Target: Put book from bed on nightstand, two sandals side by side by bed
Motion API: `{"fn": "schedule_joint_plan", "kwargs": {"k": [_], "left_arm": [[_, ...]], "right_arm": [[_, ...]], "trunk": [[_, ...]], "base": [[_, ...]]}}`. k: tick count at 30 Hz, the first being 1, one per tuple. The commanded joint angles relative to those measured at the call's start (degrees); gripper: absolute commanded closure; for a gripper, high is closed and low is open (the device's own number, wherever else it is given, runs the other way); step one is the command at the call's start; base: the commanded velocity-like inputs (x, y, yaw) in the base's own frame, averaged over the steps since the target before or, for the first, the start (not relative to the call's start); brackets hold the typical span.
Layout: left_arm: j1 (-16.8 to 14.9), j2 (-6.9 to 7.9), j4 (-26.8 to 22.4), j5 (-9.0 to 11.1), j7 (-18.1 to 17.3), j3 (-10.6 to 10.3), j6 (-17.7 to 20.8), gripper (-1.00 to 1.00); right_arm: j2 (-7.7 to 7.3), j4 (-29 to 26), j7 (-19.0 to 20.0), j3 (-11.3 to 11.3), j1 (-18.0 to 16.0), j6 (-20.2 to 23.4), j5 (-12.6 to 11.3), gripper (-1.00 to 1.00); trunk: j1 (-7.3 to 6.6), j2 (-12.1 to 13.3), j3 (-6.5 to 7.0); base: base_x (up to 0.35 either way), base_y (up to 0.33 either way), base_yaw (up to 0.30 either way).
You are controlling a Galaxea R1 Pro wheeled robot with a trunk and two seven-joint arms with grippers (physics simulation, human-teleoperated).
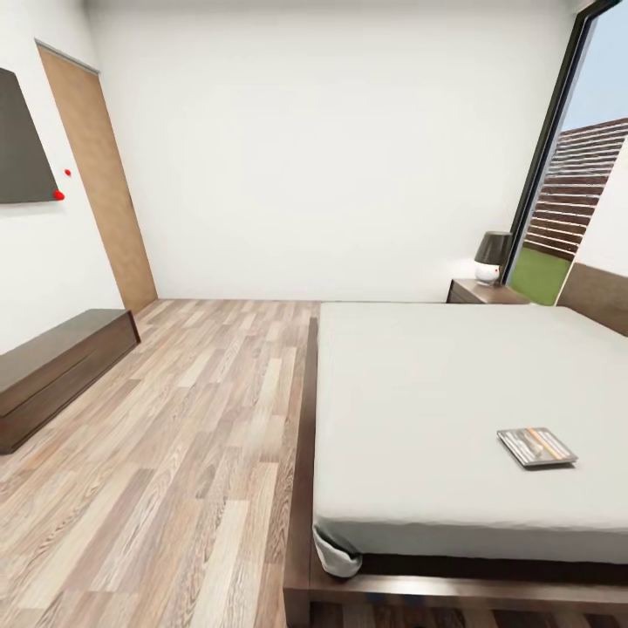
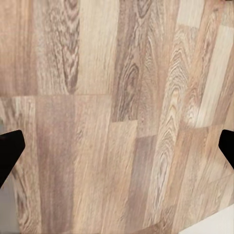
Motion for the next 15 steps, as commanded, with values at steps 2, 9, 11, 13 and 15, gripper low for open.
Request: {"fn": "schedule_joint_plan", "kwargs": {"k": [2,9,11,13,15], "left_arm": [[-0.03,-0.28,0.06,0.18,0.23,-0.46,-0.17,-1.0],[0.1,-0.71,0.11,0.12,0.29,-0.44,-0.11,-1.0],[0.21,-0.76,0.11,0.11,0.29,-0.44,-0.11,-1.0],[0.47,-0.92,0.12,0.14,0.3,-0.44,-0.1,-1.0],[0.87,-1.27,0.1,0.15,0.3,-0.44,-0.12,-1.0]], "right_arm": [[0.34,0.2,-0.12,0.44,-0.07,-0.12,-0.07,-1.0],[0.67,0.46,-0.07,0.38,-0.07,-2.16,-0.07,-1.0],[0.67,0.49,-0.07,0.37,-0.03,-2.55,-0.07,-1.0],[0.64,0.51,-0.07,0.37,0.21,-3.12,-0.07,-1.0],[0.63,0.52,-0.06,0.36,0.62,-3.49,-0.07,-1.0]], "trunk": [[-0.45,0.79,0.31],[-1.99,3.6,1.57],[-2.43,4.4,1.93],[-2.87,5.2,2.29],[-3.31,6.0,2.65]], "base": [[0.0,0.0,0.0],[0.0,0.0,0.0],[0.0,0.0,0.0],[0.0,0.0,0.0],[0.0,0.0,0.0]]}}
